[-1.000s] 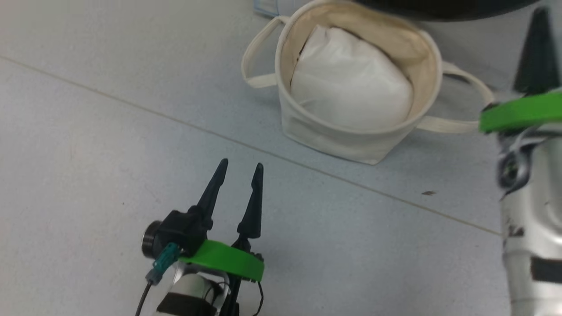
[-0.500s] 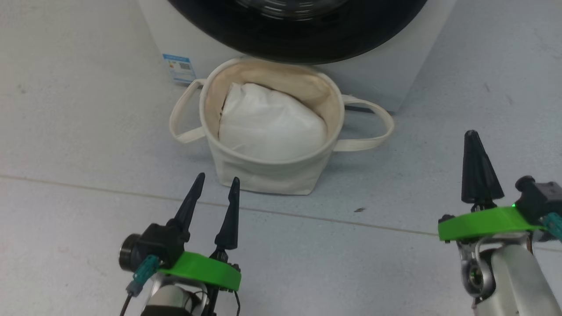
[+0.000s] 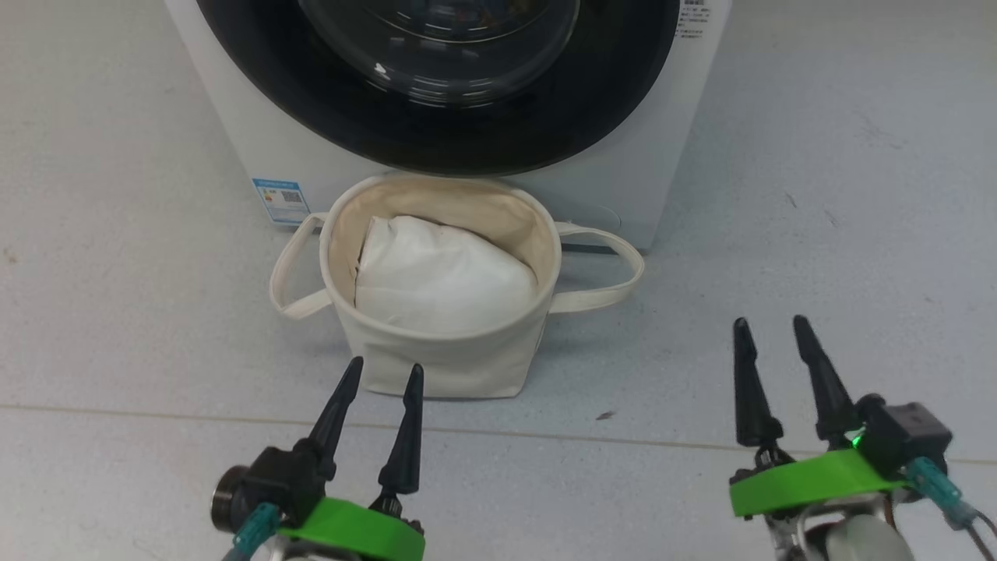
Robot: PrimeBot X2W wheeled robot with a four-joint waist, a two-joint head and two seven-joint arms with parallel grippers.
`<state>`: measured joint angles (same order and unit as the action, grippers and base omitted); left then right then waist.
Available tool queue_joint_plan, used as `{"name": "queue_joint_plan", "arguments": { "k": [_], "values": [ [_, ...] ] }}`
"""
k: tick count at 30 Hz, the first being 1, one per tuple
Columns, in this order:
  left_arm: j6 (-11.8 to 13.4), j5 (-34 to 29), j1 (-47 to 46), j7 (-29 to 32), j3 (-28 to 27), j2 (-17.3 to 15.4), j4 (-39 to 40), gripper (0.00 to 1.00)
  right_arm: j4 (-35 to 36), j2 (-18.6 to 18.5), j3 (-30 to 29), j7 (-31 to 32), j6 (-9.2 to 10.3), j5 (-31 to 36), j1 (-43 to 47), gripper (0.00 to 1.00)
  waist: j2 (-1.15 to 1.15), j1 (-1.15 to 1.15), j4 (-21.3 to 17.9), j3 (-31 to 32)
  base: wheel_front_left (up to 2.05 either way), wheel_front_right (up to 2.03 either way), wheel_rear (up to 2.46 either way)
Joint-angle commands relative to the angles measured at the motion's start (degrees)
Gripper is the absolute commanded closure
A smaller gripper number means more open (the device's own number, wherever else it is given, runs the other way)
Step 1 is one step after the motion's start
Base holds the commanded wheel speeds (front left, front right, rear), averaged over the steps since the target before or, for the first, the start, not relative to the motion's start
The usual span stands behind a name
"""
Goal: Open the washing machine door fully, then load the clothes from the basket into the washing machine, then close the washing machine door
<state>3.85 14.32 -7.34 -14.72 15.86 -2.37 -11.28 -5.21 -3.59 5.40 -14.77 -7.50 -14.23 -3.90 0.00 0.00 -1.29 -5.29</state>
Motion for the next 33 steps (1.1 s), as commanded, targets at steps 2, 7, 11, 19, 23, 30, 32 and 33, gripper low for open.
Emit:
{"name": "queue_joint_plan", "arguments": {
  "k": [2,7,11,19,23,30,32,33],
  "values": [
    [-0.43,-0.84,-0.27,-0.28,-1.91,-0.51,2.66,0.0,2.23,-0.2,2.73,-0.23,0.01,-0.43,-0.75,0.0,0.0,0.0,0.06,0.72,0.0,0.0,0.0],
    [-0.47,-1.15,1.32,-0.28,-2.48,-0.51,4.58,0.0,3.64,-0.3,2.57,-0.23,0.01,-1.26,0.49,0.0,0.0,0.0,0.37,2.03,0.0,0.0,0.0],
    [-0.81,-1.06,2.54,-0.28,-2.55,-0.51,4.83,0.0,3.6,-0.03,1.9,-0.23,0.01,-1.4,1.63,0.0,0.0,0.0,0.68,3.07,0.0,0.0,0.0],
    [-1.35,-0.78,3.31,-0.28,-3.08,-0.51,3.65,0.0,1.9,0.47,1.52,-0.23,0.01,-2.18,2.08,0.0,0.0,0.0,0.98,3.14,0.0,0.0,0.0],
    [-0.91,-1.04,3.25,-0.28,-3.23,-0.51,3.28,0.0,1.55,0.57,0.82,-0.23,0.01,-1.93,2.29,0.0,0.0,0.0,1.27,3.24,0.0,0.0,0.0],
    [-0.44,-1.04,3.72,-0.28,-3.0,-0.51,2.61,0.0,1.09,0.67,-0.08,-0.23,0.01,-1.67,2.54,0.0,0.0,0.0,1.67,4.06,0.0,0.0,0.0],
    [-0.43,-1.03,3.77,-0.28,-2.98,-0.51,2.52,0.0,1.13,0.68,-0.12,-0.23,0.01,-1.8,2.57,0.0,0.0,0.0,1.72,4.12,0.0,0.0,0.0],
    [-0.38,-0.86,3.81,-0.28,-2.98,-0.51,2.44,0.0,1.17,0.68,-0.09,-0.23,0.01,-1.98,2.61,0.0,0.0,0.0,1.78,4.17,0.0,0.0,0.0]
  ]
}}
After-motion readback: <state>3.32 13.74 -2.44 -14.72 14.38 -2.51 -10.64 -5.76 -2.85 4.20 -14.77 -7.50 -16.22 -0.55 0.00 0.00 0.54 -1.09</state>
